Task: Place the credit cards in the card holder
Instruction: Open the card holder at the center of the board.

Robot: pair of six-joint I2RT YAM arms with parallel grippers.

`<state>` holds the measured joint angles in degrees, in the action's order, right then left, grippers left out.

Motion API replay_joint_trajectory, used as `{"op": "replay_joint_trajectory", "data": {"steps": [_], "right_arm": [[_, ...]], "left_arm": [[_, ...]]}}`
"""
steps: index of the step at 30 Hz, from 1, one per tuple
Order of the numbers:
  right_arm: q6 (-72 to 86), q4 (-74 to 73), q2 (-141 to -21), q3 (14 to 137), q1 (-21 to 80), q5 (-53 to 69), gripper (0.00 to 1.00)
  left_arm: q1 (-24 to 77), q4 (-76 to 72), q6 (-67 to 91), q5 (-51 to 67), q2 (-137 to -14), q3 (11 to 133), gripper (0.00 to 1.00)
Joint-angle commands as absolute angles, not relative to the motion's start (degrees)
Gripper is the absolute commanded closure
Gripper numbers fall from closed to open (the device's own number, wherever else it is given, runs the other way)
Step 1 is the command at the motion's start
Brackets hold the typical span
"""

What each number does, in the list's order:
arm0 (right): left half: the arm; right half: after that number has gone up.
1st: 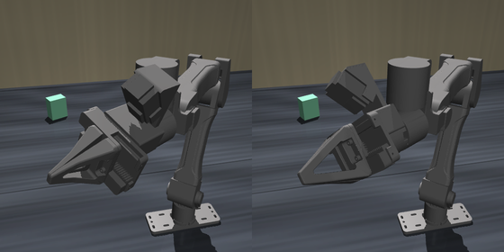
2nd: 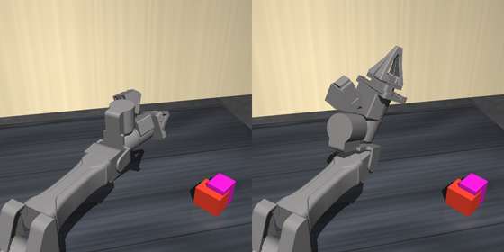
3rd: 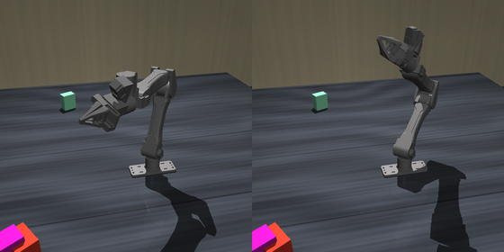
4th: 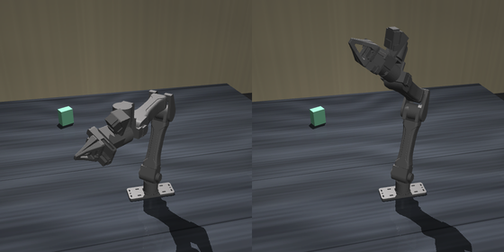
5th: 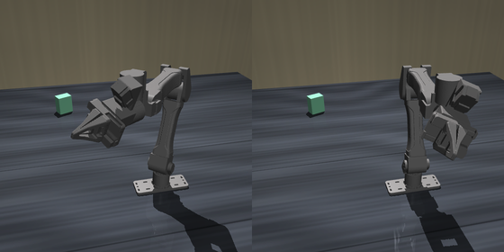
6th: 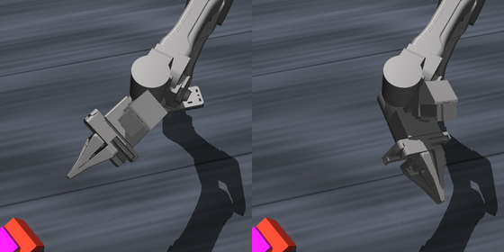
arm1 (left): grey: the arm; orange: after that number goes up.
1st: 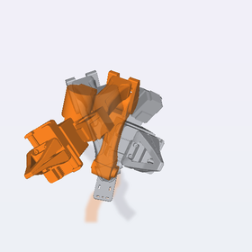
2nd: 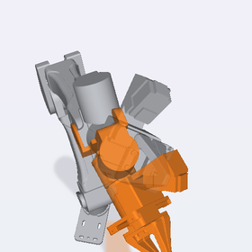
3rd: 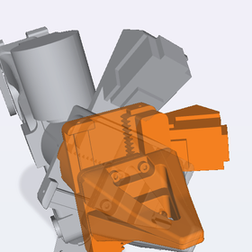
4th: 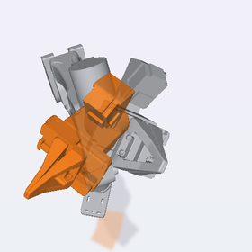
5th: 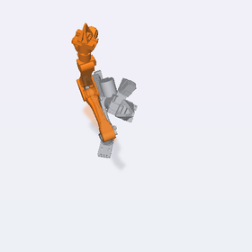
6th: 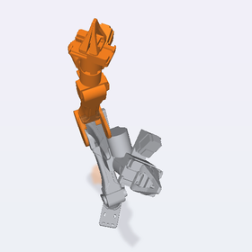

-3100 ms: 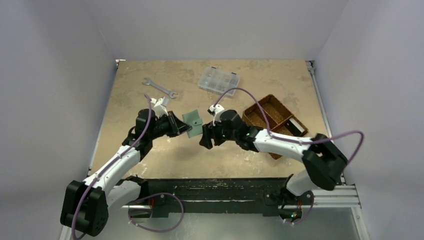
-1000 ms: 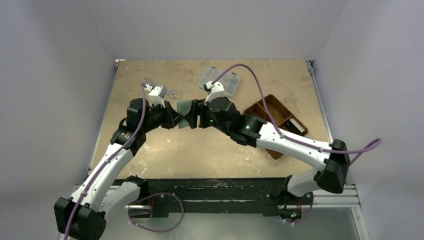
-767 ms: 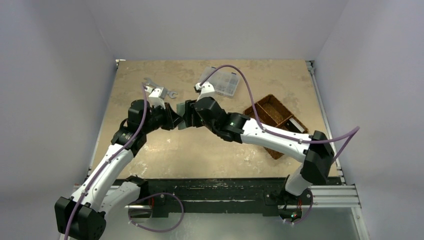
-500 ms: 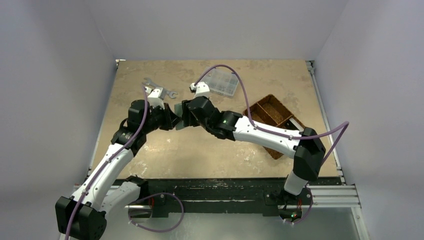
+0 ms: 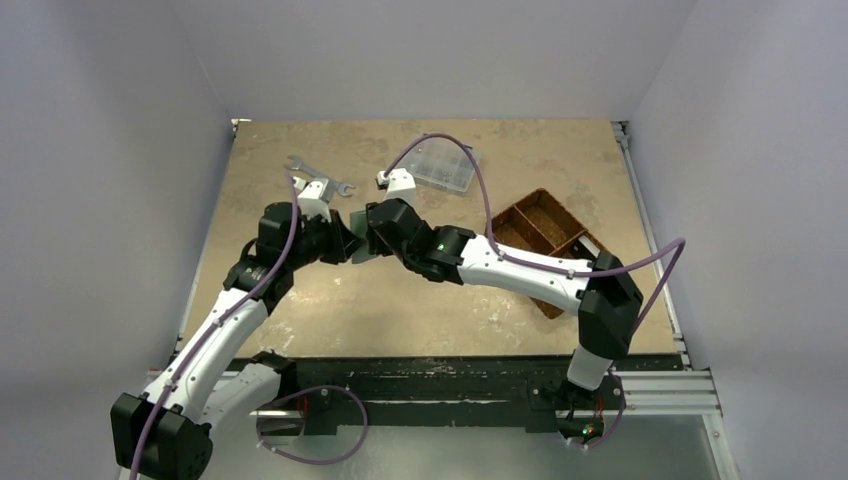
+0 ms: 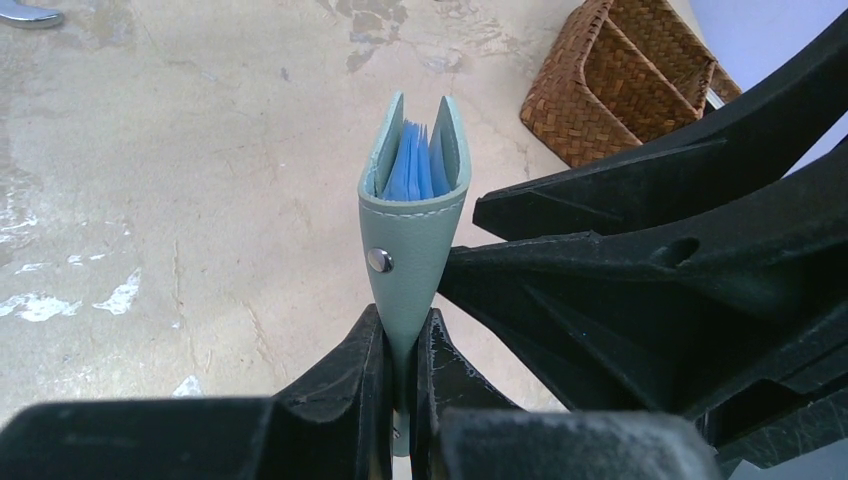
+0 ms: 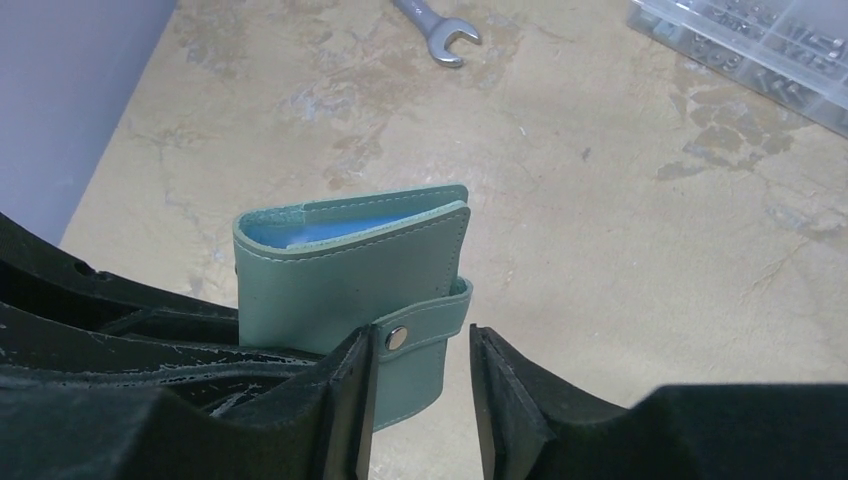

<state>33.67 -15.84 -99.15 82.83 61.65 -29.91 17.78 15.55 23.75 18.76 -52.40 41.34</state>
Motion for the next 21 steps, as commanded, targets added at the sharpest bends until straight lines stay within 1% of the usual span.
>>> {"op": "replay_joint_trajectory", "data": {"steps": [1,6,8,11,13,15,16,19,20,21], "right_arm": [[34.22,-19.26,-98.03,78.50,58.96,-36.87,0.57],[34.30,-17.88,-95.38,73.53,56.43,-35.84,0.59],[33.24,-16.88,-94.36,73.13,56.43,-35.70,0.60],[32.79,-19.26,-95.13,74.16,55.70,-36.46,0.60],[31.97,-18.34,-94.41,73.90,55.30,-33.48,0.59],[28.93,-13.34,-91.23,71.60,55.05,-24.62,0.56],[27.63,-9.74,-88.34,69.70,54.45,-18.79,0.50],[24.81,1.22,-82.61,63.71,51.38,-0.18,0.26],[24.34,2.32,-82.36,63.46,50.90,3.14,0.23],[23.97,1.89,-82.93,64.40,50.74,4.95,0.22]], "left_arm": [[18.11,13.06,22.62,16.39,-48.35,42.52,1.00],[18.11,13.61,22.34,14.82,-47.39,42.41,1.00],[18.11,13.62,22.25,14.26,-47.31,42.53,1.00],[18.11,13.71,22.00,13.76,-47.33,42.55,1.00],[18.11,13.92,21.89,13.99,-47.73,42.54,1.00],[18.11,13.77,21.88,14.64,-48.05,42.54,1.00],[18.11,13.58,21.88,15.07,-48.14,42.54,1.00],[18.11,13.29,21.80,15.82,-48.67,42.45,1.00],[18.11,13.22,21.85,16.13,-48.81,42.45,1.00],[18.11,12.95,21.80,16.80,-49.00,42.39,1.00]]}}
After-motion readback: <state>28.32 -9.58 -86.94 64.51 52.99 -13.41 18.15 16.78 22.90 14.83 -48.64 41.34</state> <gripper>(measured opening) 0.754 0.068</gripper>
